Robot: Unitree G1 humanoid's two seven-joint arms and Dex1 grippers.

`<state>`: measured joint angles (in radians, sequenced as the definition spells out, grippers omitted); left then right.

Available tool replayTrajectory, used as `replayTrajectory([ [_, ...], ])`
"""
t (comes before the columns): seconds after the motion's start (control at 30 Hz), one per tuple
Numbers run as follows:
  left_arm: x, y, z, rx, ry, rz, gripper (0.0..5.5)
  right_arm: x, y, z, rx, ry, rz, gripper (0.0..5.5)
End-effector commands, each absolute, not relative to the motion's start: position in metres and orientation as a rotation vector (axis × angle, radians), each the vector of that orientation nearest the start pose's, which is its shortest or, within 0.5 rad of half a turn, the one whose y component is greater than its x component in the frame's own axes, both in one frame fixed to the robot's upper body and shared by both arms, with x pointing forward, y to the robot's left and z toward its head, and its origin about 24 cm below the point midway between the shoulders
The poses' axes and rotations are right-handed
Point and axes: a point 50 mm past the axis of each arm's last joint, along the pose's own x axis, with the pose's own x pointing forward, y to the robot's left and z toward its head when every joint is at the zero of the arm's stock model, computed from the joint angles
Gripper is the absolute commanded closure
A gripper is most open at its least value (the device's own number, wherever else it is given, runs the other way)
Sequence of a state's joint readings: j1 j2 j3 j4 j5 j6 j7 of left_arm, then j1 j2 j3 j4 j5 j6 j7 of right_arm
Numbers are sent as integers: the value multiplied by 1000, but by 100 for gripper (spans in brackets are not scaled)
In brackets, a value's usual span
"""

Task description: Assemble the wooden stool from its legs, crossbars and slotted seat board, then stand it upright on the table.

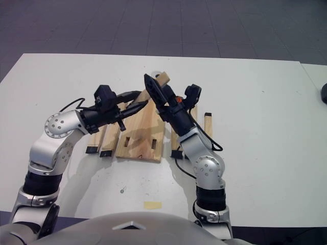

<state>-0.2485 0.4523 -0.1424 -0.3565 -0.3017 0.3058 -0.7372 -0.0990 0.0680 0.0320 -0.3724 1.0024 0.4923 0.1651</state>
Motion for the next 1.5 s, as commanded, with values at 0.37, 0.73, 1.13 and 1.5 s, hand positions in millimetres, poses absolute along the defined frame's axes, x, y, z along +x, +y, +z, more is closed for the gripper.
replayTrajectory([
  [0.37,253,124,139,326,-145,-1016,421,243,-77,137,1074,-47,614,361],
  [0.73,253,125,139,360,-153,-1020,421,242,-72,134,1056,-21,625,509],
  [1.13,296,178,175,186,-256,-426,247,238,-130,113,891,-123,209,509],
  [1.5,291,188,155,191,-200,-186,54,227,-145,90,764,-15,86,509],
])
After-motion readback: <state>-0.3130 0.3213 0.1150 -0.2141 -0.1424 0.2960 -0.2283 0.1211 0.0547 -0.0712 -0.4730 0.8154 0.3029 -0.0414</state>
